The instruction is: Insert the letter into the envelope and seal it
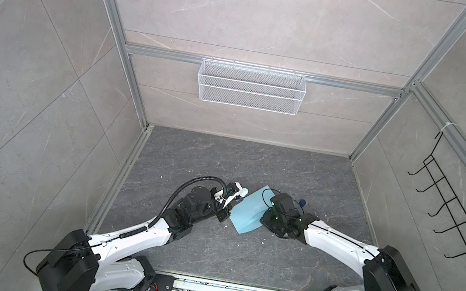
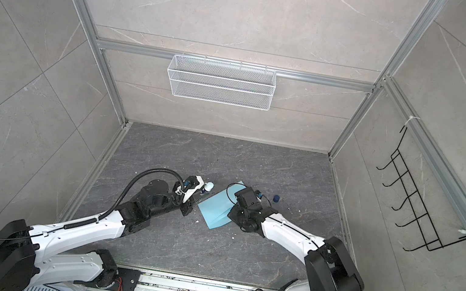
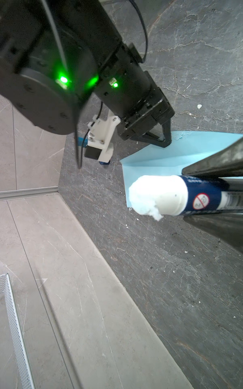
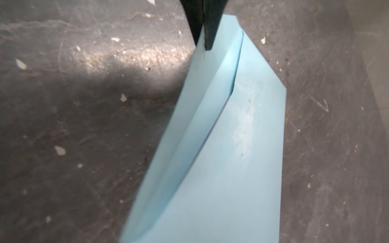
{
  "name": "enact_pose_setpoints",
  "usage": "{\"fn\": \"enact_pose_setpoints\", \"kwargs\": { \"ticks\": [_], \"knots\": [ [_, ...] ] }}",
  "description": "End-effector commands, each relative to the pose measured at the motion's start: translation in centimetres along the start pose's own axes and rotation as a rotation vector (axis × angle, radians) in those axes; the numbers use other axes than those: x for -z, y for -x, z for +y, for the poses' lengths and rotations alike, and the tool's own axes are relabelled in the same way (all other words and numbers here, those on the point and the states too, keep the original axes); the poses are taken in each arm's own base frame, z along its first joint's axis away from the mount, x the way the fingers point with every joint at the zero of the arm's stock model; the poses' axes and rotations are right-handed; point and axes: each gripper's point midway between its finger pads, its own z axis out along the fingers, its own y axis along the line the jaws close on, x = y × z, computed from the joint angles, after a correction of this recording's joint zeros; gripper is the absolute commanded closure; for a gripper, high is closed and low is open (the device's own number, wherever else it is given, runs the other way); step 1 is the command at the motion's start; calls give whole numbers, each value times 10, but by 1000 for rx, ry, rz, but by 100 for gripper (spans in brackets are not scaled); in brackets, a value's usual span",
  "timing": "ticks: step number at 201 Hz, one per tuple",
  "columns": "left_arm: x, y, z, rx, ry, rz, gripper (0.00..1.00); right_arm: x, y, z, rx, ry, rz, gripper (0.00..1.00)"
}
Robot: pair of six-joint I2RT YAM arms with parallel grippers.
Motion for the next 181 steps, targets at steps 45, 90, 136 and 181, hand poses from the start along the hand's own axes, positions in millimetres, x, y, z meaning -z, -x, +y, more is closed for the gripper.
{"fn": "enact_pose_setpoints", "kwargs": {
  "ticks": [45,90,136,181],
  "knots": [
    [7,17,8,2,46,-42,100,41,-21,7,504,-1,264,100],
    [14,12,13,26,80,-31,100,41,-7,3,631,-90,306,100],
    [14,3,14,62,96,-10,100,20,10,9,698,-158,341,100],
    [14,-4,18,101,124,0,100,2,25,18,715,-178,343,89]
  ]
}}
